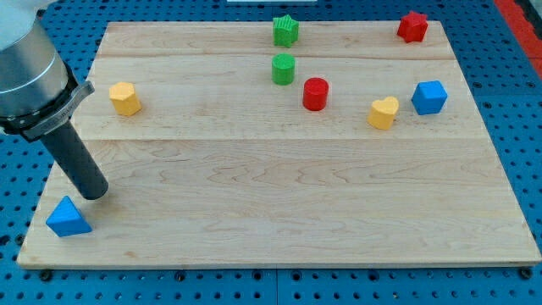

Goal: Place the red circle towards the bottom center

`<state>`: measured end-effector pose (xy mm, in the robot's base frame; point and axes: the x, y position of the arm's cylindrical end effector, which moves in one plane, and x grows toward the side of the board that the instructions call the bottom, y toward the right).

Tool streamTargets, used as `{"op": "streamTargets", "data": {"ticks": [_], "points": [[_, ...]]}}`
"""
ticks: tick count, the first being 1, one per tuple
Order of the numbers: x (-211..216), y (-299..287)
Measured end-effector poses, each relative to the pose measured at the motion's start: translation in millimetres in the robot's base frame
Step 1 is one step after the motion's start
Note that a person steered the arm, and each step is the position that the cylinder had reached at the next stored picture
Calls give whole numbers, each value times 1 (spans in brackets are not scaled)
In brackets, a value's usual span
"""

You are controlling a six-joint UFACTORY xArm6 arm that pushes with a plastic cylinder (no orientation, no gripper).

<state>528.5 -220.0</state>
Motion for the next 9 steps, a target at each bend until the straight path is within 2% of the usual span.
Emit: {"op": "streamTargets", "data": {"ticks": [1, 3, 5, 9], "points": [[0, 1], [-19, 62], [-20, 71], [-138, 176]]}}
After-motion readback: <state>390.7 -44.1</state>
